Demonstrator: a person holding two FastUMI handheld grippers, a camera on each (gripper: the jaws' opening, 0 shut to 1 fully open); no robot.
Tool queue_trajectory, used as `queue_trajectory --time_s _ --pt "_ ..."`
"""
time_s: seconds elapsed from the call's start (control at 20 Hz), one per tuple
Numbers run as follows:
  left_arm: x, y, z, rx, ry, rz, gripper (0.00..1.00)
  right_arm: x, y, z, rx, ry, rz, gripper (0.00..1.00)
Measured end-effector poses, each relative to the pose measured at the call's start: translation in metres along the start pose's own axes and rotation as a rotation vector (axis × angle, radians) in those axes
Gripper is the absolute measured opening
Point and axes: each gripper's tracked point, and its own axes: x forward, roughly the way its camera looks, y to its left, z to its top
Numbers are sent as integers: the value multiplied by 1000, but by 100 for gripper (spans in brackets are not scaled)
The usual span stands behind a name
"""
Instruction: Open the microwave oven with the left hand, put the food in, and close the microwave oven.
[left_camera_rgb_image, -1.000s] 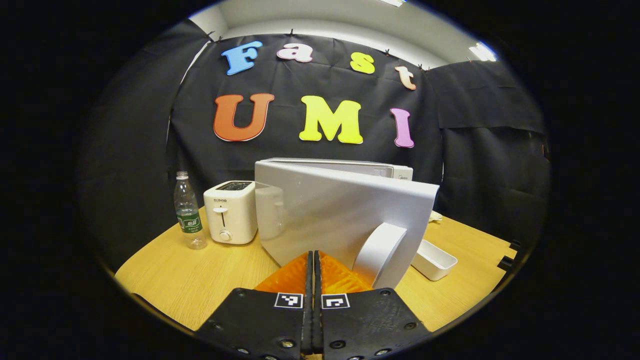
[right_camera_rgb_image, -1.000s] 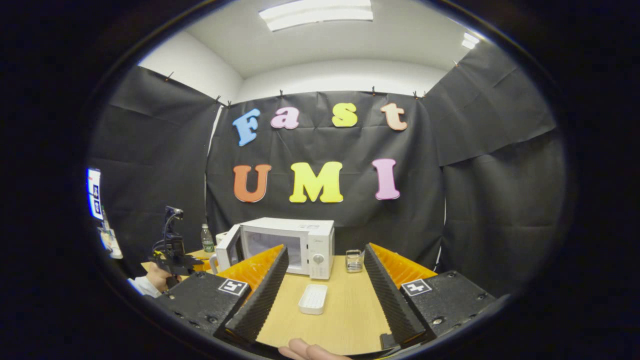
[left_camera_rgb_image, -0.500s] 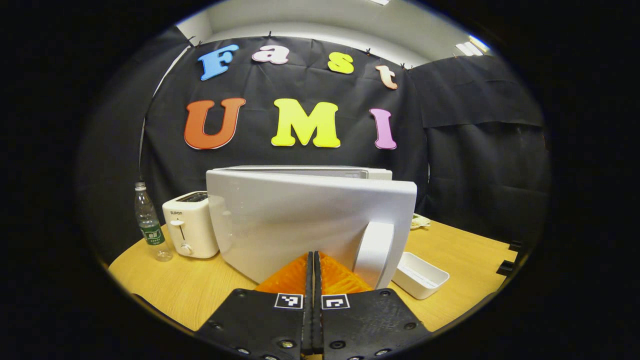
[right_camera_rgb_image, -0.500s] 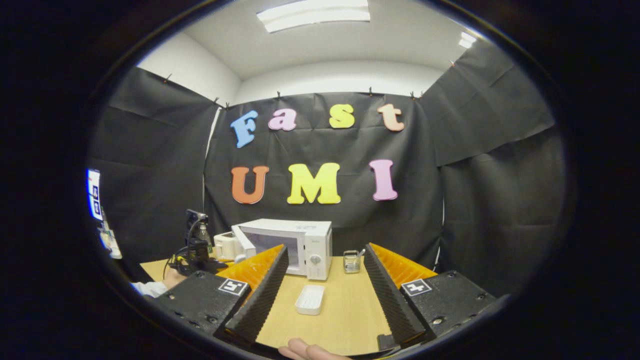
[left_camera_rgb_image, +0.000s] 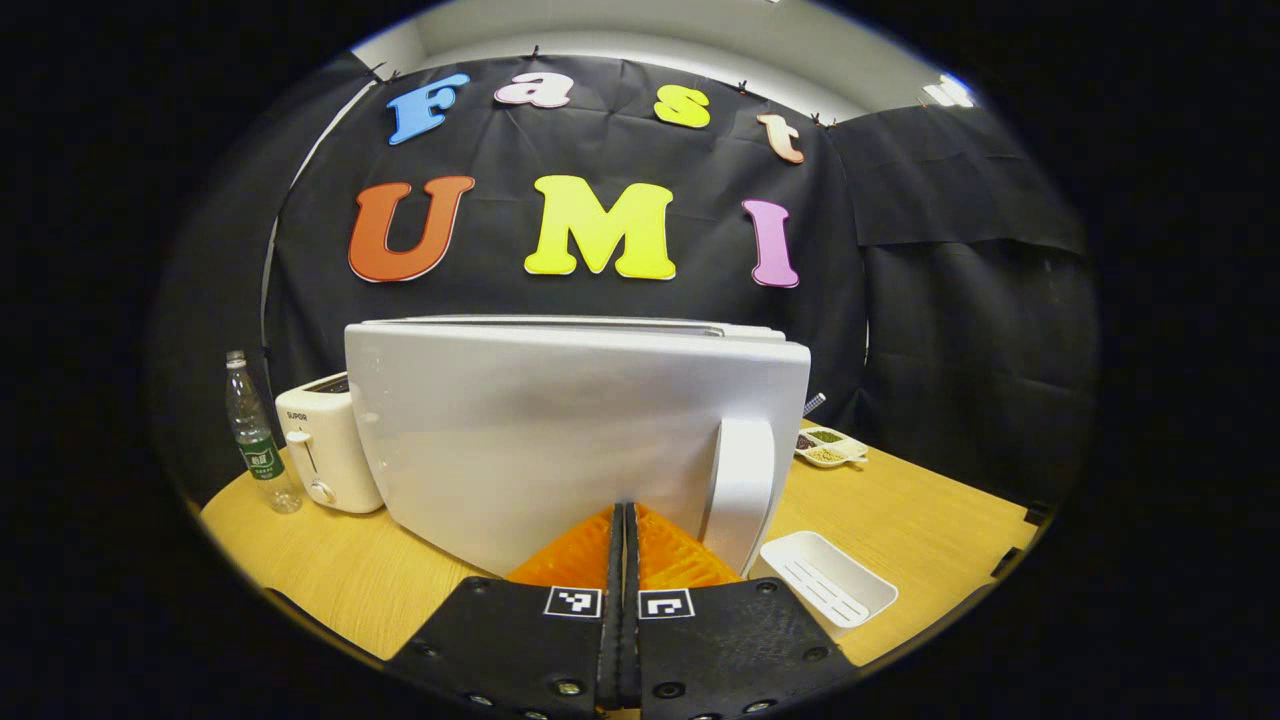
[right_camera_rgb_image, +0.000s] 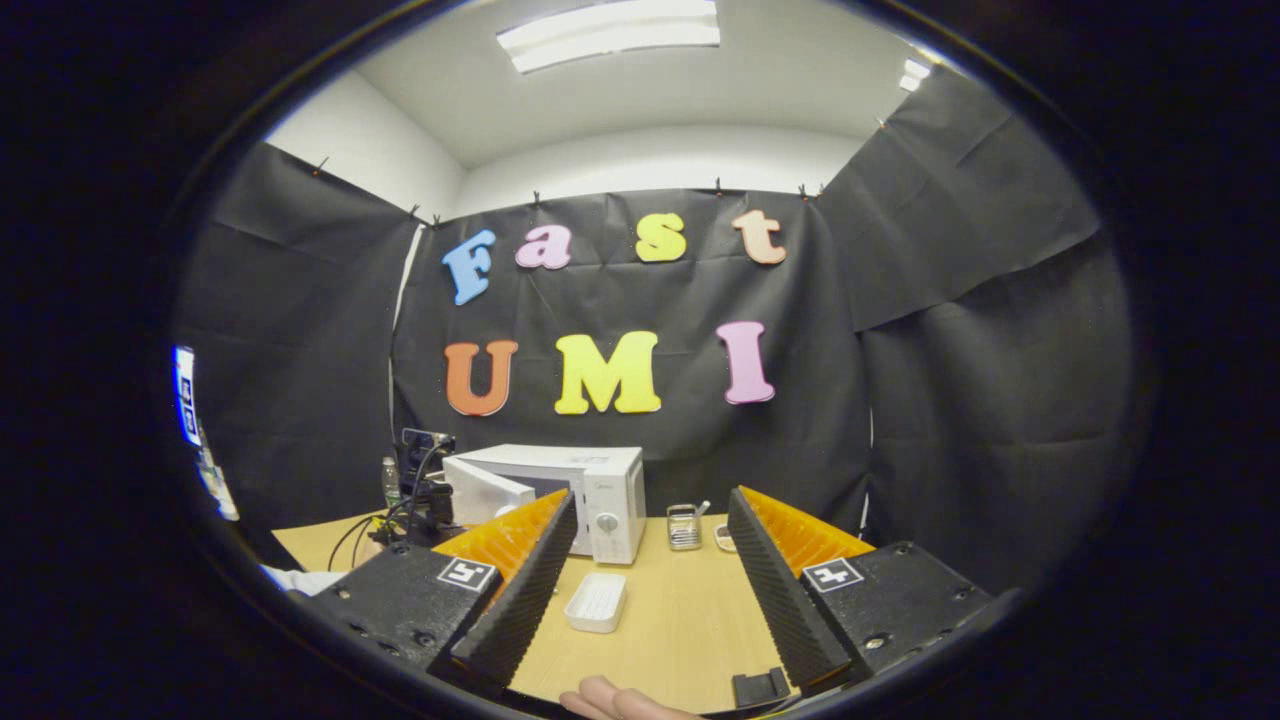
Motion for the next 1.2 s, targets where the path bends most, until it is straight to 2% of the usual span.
queue_trajectory --time_s 0.1,0.15,0.25,0.3,0.85,0.9,1.15,1.2 --pt "12 -2 4 -41 1 20 0 2 -4 -3 12 -2 10 90" --pt "16 3 7 -52 -5 45 0 3 -6 -5 18 -9 20 96" --pt "28 1 8 -56 0 71 0 9 -12 -6 23 -19 28 96" --pt "32 0 10 -45 -4 75 0 11 -18 -10 26 -14 24 90" --pt "102 -3 25 -158 -25 109 0 42 -53 -39 59 21 17 90" --pt "106 -2 26 -164 -21 117 0 44 -57 -42 62 24 13 96" --pt "114 2 29 -92 -27 175 0 54 -72 -53 73 40 -7 95" --pt "118 3 30 -92 -25 172 4 53 -73 -53 72 39 -9 94"
